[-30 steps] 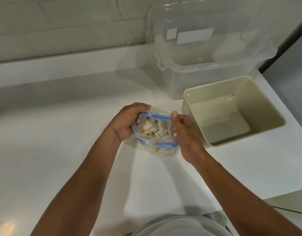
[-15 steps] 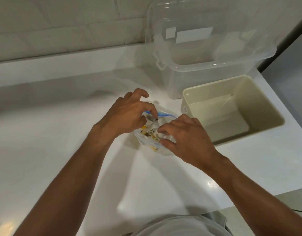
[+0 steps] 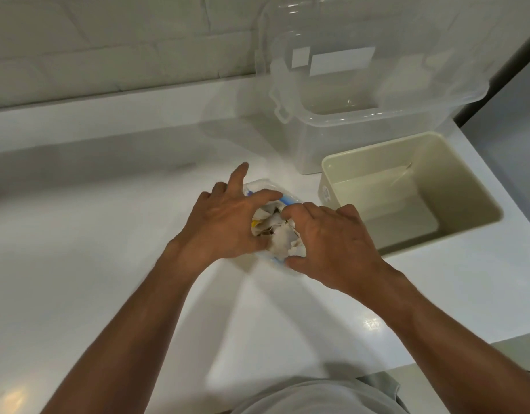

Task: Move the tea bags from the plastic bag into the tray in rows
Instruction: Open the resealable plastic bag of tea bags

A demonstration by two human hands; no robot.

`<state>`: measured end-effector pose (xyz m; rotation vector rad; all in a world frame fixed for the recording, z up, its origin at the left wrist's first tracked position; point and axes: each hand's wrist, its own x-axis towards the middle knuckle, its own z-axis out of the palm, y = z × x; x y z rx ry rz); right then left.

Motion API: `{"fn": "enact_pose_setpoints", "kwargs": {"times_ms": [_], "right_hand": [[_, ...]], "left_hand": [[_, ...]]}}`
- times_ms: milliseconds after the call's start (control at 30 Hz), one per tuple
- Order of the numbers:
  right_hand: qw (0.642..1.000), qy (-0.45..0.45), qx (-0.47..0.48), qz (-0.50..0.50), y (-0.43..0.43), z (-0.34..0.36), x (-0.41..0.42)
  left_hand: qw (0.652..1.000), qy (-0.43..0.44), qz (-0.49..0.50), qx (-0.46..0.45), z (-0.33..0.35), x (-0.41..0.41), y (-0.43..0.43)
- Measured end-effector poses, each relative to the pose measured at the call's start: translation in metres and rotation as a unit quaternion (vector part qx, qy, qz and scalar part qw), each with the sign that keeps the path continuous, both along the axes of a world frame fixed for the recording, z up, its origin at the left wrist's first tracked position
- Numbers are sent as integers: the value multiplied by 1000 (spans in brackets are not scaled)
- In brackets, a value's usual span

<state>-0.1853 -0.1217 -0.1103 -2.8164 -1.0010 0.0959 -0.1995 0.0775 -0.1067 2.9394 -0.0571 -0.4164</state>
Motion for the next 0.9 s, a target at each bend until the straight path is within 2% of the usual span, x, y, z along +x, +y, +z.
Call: {"fn": "enact_pose_setpoints", "kwargs": {"times_ms": [67, 167, 433, 633, 700, 800, 900], "right_hand": [[999, 29, -13, -11, 1, -5, -1], [997, 53, -48, -40, 2, -11, 0], [997, 57, -31, -41, 3, -8, 4], [997, -24, 71, -4, 10, -11, 5], [997, -28, 74, -13, 14, -14, 3], [998, 19, 66, -12, 12, -13, 0], [994, 41, 97, -14, 7, -11, 0]], "left_hand": [[998, 55, 2, 16, -1, -5, 3], [996, 90, 4, 26, -2, -5, 5], [997, 81, -8, 0, -2, -1, 7], [995, -15, 4, -100, 9, 0, 6], [993, -68, -6, -99, 12, -2, 4], [987, -135, -30, -79, 14, -4, 4], [984, -163, -68, -24, 20, -5, 3]]}}
